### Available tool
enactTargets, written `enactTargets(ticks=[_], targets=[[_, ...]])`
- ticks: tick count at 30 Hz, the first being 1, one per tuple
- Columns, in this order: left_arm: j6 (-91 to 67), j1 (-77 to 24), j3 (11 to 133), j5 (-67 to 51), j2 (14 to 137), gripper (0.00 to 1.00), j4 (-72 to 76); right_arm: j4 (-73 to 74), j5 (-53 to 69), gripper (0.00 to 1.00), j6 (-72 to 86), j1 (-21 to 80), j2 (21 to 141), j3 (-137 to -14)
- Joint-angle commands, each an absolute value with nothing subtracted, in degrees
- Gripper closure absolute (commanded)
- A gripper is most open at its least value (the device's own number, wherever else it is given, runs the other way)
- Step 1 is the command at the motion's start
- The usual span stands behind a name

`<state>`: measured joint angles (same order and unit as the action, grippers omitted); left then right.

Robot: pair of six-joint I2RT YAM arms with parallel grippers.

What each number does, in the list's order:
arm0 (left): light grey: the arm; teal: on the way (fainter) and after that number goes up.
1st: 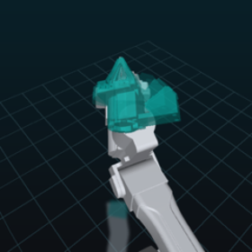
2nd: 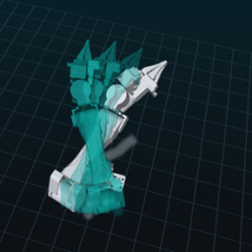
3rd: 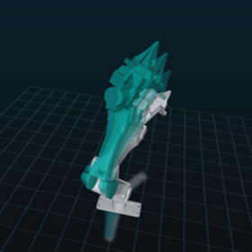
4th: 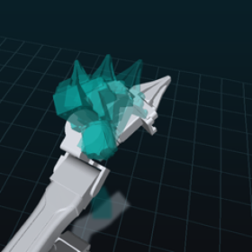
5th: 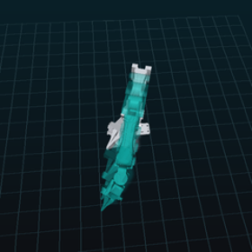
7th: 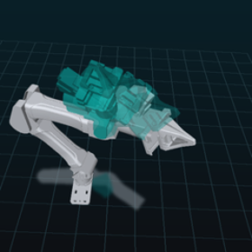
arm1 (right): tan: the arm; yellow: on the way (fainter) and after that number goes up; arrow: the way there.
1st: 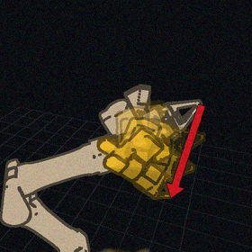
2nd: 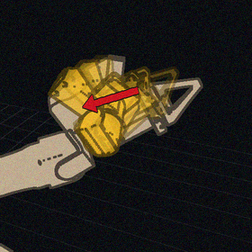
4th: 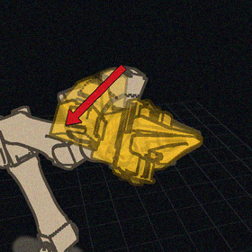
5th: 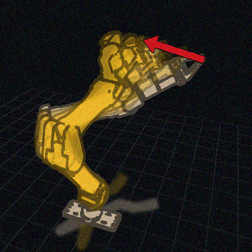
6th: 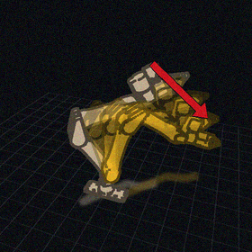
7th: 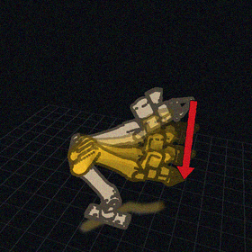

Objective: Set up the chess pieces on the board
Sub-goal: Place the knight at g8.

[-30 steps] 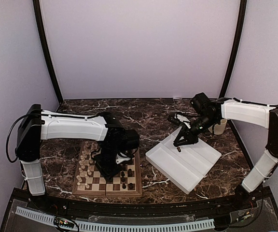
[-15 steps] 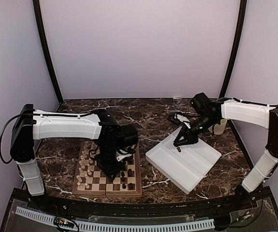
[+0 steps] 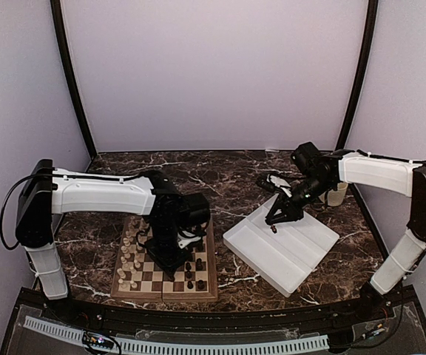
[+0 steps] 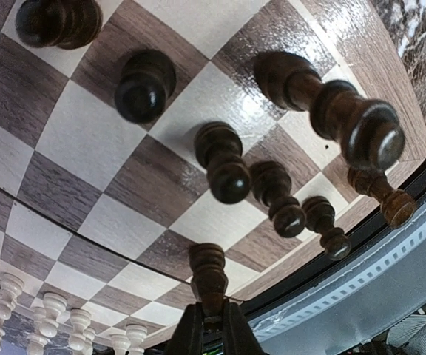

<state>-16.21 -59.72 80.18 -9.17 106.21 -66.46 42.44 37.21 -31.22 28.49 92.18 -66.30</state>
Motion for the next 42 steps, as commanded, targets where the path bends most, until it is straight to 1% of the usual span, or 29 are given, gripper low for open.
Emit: enactTargets(ticks=[1,4,7,10,13,16,20,25,42], targets=[[-16.82,-59.35,79.78,-9.41,104.2,0.93,-66.72,42.09,36.92,0.89,-31.57,28.93,91.23,-66.13],[-16.92,-59.33,81.35,-8.12,103.81,0.97,-68.77,42.29,36.92,0.89,-31.58,29.0,91.41,-66.39],[-16.71,-59.37,85.65,-6.03,101.95,1.0,-70.77,42.28,36.92,0.89,-31.69,29.0,91.41,-66.45],[-15.96,-59.87,90.71,-4.61,100.52,1.0,-71.43,42.24,36.83,0.89,-31.65,29.01,91.57,-66.45],[-13.85,-62.56,94.5,-3.65,100.7,1.0,-70.64,42.14,36.66,0.9,-31.77,29.0,91.58,-66.36],[-11.31,-64.87,97.94,-3.47,102.53,1.0,-69.34,42.01,36.41,0.9,-31.67,29.0,91.66,-66.44],[-9.3,-66.12,101.31,-2.31,106.63,1.0,-71.86,42.18,36.09,0.9,-31.56,28.99,91.37,-66.46],[-7.3,-66.68,102.96,-1.45,110.19,1.0,-73.37,41.94,35.47,0.9,-31.56,29.01,90.8,-65.84],[-4.65,-66.8,103.2,-1.06,115.54,1.0,-72.63,41.93,35.35,0.9,-31.73,29.0,90.92,-65.4]])
